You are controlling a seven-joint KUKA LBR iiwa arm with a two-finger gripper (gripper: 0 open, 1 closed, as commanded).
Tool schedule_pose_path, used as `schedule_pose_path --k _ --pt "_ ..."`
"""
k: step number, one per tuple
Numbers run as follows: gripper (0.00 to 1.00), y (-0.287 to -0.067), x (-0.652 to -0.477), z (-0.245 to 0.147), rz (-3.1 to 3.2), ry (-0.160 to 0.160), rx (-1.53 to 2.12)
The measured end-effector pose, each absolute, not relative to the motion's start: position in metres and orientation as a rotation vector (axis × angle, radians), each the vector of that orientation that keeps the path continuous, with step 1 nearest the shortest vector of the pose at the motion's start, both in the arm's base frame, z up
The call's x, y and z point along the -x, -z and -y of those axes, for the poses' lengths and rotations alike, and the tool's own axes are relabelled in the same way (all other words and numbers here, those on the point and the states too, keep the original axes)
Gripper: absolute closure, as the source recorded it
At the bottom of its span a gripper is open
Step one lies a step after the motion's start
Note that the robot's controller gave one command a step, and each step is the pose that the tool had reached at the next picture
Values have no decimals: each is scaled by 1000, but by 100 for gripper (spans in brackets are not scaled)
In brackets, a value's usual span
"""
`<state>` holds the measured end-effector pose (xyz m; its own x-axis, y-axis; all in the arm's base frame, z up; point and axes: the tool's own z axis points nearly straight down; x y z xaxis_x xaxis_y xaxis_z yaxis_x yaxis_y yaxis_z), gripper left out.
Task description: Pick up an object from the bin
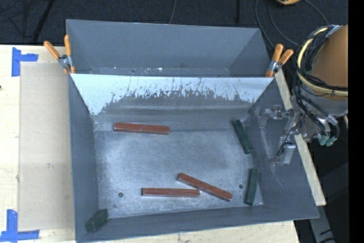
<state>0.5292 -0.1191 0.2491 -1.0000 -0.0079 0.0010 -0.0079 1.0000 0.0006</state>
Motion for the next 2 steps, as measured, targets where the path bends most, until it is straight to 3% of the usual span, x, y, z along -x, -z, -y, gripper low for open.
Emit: schedule_pose_path --k 1,2 --pt "0 -249 -529 119 3141 1 -13" --pt "0 -201 -509 99 3147 -2 9"
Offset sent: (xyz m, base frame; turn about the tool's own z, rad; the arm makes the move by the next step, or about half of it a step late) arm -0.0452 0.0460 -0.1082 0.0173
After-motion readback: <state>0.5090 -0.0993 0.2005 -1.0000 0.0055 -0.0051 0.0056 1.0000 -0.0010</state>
